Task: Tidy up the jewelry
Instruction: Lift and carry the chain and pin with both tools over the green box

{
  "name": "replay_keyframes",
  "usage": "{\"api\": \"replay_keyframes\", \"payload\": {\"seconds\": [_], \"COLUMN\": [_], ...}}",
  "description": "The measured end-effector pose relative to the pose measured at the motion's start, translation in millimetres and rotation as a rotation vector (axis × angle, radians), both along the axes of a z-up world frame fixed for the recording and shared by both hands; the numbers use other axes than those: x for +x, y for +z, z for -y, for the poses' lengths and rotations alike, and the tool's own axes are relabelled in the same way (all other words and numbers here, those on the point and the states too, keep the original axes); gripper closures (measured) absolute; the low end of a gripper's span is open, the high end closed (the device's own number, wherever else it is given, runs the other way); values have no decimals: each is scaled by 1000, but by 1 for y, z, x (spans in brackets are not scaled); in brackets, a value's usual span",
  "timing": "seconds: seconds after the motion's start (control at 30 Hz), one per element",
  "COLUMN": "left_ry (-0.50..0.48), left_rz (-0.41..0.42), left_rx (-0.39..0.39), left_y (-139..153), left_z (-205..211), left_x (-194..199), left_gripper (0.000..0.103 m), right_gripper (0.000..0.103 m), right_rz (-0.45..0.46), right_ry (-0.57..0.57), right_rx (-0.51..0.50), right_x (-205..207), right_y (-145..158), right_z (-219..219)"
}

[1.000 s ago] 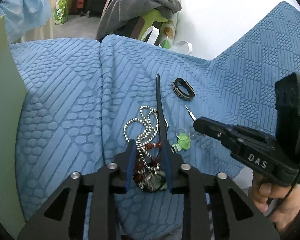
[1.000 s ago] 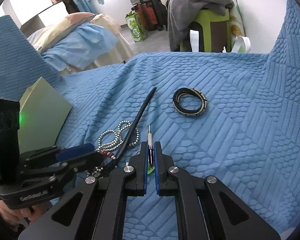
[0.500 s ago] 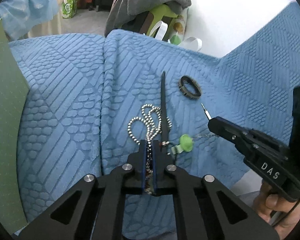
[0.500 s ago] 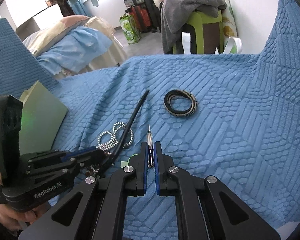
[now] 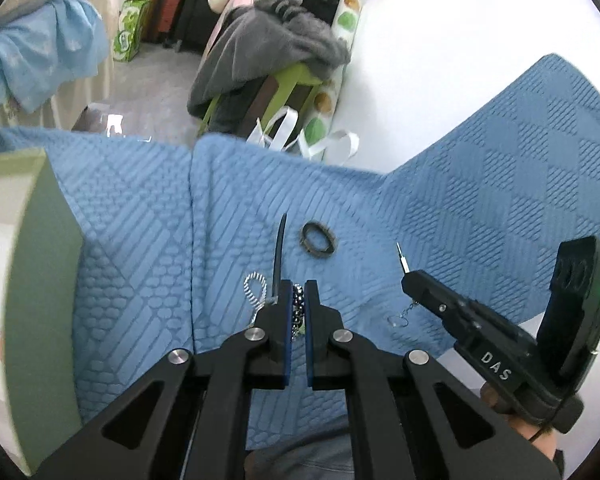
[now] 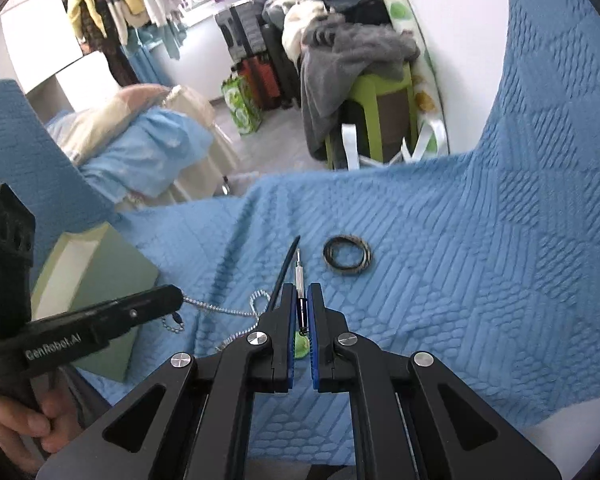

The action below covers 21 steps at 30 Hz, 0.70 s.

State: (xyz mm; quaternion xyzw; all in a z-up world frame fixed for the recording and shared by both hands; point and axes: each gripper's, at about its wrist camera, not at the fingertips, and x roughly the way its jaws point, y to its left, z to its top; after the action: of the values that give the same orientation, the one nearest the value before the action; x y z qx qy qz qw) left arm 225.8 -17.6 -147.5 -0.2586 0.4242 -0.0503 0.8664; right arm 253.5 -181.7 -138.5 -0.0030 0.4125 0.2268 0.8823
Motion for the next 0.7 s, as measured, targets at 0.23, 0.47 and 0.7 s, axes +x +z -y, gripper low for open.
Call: {"api": "replay_keyframes", "payload": {"seconds": [0.23,0.47,0.7], "left_ry": [-23,-26,-3], "left_rz": [78,123,117], "left_rx": [68,115,134], "left_y": [54,108,147], "left_z": [-2,-12,-32], "left_x": [-4,-12,-24], "left_gripper": [99,99,99], "right_gripper": [99,99,99], "right_rz": [32,61,103], "right_ry": [-34,-33,-12], "right_rx": [15,12,28], "right_x": [-4,-12,-24], "right_y": [33,77,125], "right_z": [-2,-12,-33]}}
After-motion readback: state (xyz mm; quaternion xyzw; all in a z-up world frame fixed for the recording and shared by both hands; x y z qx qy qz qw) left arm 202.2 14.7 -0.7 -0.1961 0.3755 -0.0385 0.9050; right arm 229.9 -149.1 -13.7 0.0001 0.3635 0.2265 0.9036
